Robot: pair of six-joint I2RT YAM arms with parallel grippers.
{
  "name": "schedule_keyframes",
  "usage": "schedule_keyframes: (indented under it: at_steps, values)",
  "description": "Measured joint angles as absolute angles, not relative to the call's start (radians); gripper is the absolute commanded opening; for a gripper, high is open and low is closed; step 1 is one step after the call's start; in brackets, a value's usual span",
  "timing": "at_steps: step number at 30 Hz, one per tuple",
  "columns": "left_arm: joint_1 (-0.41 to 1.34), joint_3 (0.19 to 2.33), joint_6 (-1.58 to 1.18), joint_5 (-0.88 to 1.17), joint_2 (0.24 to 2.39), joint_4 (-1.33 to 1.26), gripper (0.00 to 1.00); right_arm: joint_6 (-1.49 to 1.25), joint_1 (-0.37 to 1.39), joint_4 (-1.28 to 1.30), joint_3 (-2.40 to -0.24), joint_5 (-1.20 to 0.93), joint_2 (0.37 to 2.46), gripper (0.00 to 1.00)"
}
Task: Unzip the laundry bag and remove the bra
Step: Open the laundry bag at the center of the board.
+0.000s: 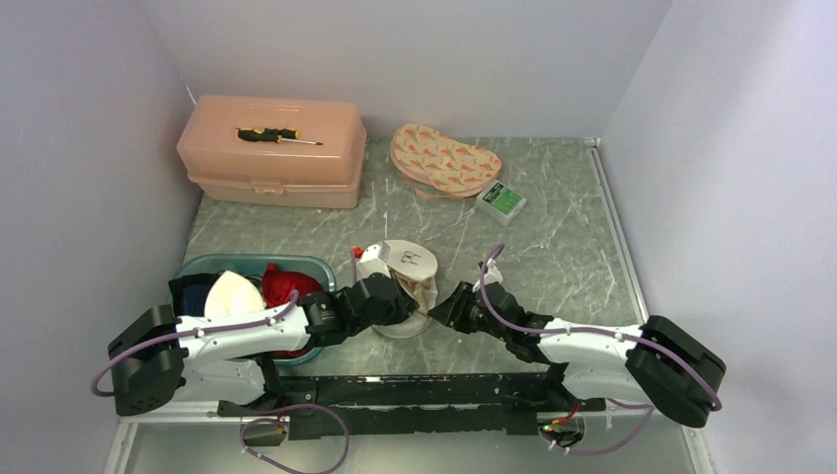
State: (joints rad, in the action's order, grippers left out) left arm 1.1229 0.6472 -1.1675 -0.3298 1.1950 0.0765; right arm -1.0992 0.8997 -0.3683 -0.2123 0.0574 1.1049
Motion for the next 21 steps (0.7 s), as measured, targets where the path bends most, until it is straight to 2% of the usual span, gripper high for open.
schedule_keyframes:
  at_steps: [3,4,9,11,15,16,21]
  values:
    - [1.128,0.647,-1.166,-0.327,1.195,0.093,0.03,-1.085,0.895,-0.399,-0.216,0.059,1.147,0.03]
    - [1.129,0.647,-1.164,-0.326,1.195,0.096,0.03,-1.075,0.892,-0.403,-0.216,0.059,1.150,0.00]
    - [1.131,0.647,-1.142,-0.306,1.193,0.098,0.05,-1.012,0.858,-0.368,-0.216,0.078,1.114,0.00]
    - [1.133,0.648,-1.126,-0.295,1.190,0.104,0.17,-0.971,0.844,-0.331,-0.221,0.086,1.074,0.00]
    - [1.136,0.652,-1.096,-0.295,1.153,0.178,0.54,-0.876,0.830,-0.216,-0.266,0.114,0.999,0.00]
    - [1.136,0.656,-1.087,-0.298,1.137,0.204,0.59,-0.861,0.828,-0.197,-0.275,0.121,0.986,0.00]
    - [1.137,0.733,-1.041,-0.336,1.039,0.397,0.71,-0.796,0.825,-0.046,-0.305,0.152,0.872,0.01]
